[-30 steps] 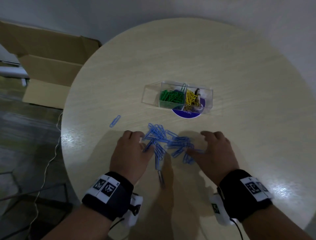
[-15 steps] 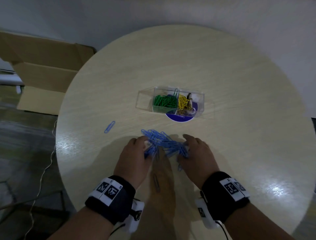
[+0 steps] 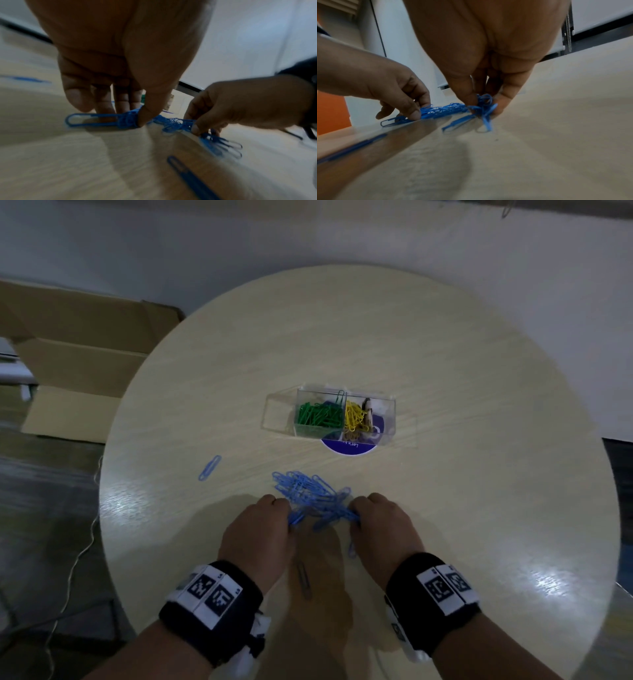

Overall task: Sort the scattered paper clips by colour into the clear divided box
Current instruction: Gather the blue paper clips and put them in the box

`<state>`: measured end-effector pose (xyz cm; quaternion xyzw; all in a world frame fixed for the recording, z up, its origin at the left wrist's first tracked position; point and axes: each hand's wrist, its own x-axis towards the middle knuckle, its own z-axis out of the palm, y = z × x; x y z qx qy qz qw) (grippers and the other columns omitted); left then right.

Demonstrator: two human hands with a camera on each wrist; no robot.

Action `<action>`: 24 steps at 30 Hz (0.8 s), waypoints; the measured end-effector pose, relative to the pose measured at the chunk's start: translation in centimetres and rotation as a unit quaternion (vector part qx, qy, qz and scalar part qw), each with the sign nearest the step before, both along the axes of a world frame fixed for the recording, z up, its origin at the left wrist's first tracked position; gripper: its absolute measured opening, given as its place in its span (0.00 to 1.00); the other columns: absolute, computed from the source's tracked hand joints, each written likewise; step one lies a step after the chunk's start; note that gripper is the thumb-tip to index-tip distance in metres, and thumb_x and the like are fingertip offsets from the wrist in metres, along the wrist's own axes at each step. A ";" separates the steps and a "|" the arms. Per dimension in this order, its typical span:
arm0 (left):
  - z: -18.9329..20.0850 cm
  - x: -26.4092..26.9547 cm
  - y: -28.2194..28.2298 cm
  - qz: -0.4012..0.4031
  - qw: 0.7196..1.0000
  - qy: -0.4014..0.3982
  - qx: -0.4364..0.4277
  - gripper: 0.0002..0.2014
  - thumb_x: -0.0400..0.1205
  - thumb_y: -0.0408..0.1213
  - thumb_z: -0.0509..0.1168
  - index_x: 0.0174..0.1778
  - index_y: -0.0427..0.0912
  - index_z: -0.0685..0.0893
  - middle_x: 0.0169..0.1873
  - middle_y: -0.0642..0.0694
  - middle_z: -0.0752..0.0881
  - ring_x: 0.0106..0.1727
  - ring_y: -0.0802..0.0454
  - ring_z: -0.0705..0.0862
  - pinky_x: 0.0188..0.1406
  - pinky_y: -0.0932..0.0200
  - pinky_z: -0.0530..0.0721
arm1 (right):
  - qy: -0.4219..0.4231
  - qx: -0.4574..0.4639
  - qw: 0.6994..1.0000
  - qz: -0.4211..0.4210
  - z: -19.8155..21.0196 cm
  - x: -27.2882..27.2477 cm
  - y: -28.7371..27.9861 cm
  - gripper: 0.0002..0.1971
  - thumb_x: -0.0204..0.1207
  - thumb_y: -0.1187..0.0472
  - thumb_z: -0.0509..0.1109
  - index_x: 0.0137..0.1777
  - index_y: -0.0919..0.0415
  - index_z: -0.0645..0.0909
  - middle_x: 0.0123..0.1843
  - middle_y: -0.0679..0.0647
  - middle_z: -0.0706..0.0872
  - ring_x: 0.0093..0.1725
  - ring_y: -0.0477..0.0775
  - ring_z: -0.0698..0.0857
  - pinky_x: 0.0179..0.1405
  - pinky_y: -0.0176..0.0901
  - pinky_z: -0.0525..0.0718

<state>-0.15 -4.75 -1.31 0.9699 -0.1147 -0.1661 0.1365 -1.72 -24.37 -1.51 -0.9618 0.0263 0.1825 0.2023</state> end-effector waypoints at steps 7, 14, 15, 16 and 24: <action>1.8 0.7 -1.0 -0.031 0.998 -0.046 -0.017 0.06 0.79 0.45 0.67 0.39 0.50 0.77 0.38 0.47 0.82 0.39 0.40 0.84 0.31 0.51 0.77 | -0.049 0.067 0.993 -0.087 0.9 -0.4 -3.2 0.15 0.69 0.62 0.69 0.54 0.50 0.88 0.45 0.54 0.88 0.47 0.59 0.86 0.44 0.45 0.79; 6.1 6.7 -6.6 0.069 0.971 -0.023 -0.228 0.07 0.81 0.46 0.67 0.43 0.46 0.84 0.34 0.49 0.88 0.34 0.46 0.88 0.39 0.46 0.85 | -0.115 0.121 0.972 -0.166 3.1 0.0 -6.9 0.12 0.65 0.65 0.75 0.46 0.50 0.89 0.40 0.48 0.89 0.40 0.50 0.86 0.36 0.33 0.73; 6.1 8.0 -7.7 0.079 0.965 -0.018 -0.250 0.07 0.80 0.45 0.68 0.42 0.45 0.84 0.34 0.47 0.88 0.33 0.45 0.88 0.38 0.45 0.86 | -0.123 0.125 0.969 -0.173 3.5 0.2 -7.4 0.12 0.65 0.65 0.75 0.46 0.50 0.89 0.40 0.48 0.90 0.39 0.50 0.86 0.35 0.31 0.73; 6.0 9.2 -8.7 0.087 0.960 -0.014 -0.265 0.08 0.80 0.44 0.68 0.42 0.43 0.84 0.34 0.46 0.89 0.33 0.44 0.89 0.37 0.44 0.87 | -0.127 0.129 0.967 -0.181 3.9 0.3 -7.7 0.12 0.66 0.64 0.76 0.47 0.49 0.89 0.40 0.48 0.90 0.39 0.49 0.86 0.34 0.28 0.73; 4.9 14.7 -14.4 0.035 0.994 -0.010 -0.106 0.11 0.80 0.40 0.67 0.40 0.36 0.88 0.38 0.39 0.89 0.42 0.39 0.86 0.40 0.53 0.81 | -0.141 0.149 0.957 -0.205 5.9 1.4 -9.3 0.11 0.68 0.64 0.76 0.50 0.52 0.90 0.41 0.46 0.90 0.36 0.38 0.82 0.36 0.14 0.70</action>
